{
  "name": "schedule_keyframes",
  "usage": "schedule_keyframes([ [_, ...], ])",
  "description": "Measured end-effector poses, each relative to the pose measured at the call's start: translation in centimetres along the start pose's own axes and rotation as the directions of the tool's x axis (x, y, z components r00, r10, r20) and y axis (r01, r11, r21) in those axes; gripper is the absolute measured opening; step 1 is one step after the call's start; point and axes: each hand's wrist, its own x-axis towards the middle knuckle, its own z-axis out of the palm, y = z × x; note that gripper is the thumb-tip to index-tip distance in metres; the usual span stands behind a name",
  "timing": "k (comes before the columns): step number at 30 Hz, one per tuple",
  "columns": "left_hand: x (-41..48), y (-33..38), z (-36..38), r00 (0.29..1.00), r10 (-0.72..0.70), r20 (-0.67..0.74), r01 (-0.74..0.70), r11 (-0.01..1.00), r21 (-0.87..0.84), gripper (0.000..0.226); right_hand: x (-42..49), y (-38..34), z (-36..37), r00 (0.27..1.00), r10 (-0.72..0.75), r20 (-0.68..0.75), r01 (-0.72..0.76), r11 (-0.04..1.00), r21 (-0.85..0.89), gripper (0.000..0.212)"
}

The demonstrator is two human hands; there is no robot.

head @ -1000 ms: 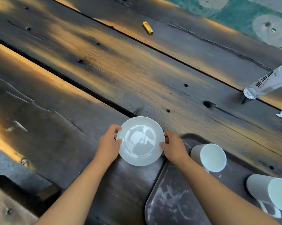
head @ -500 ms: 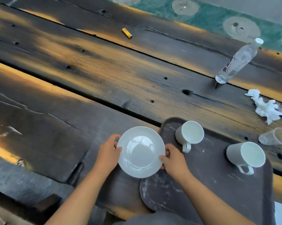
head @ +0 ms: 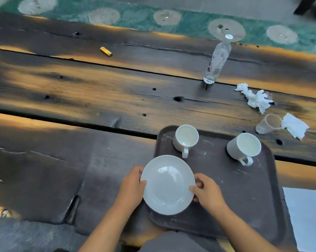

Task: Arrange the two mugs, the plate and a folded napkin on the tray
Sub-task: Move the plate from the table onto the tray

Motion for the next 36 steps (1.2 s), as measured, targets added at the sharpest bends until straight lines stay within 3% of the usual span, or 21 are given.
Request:
schedule_keyframes([
  [5, 0.0, 1.6, 1.4, 0.996, 0.061, 0.058, -0.066, 0.994, 0.092, 0.018, -0.5, 1.5, -1.3, 0.997, 0.015, -0.077, -0.017, 1.0, -0.024, 0.037],
  [14, 0.2, 2.5, 3.6, 0.991, 0.085, 0.107, -0.102, 0.981, 0.162, 0.019, -1.4, 3.0, -2.5, 0.986, 0.076, -0.149, -0.086, 0.994, -0.065, 0.015],
  [23, 0.3, 2.3, 4.0, 0.987, 0.109, 0.12, -0.132, 0.97, 0.205, 0.019, -1.4, 3.4, -2.6, 0.988, 0.086, -0.13, -0.098, 0.992, -0.084, 0.013],
  [36, 1.2, 2.3, 4.2, 0.978, 0.102, 0.181, -0.175, 0.874, 0.453, 0.019, -0.7, 2.9, -2.0, 0.99, 0.089, -0.106, -0.107, 0.977, -0.187, 0.012],
])
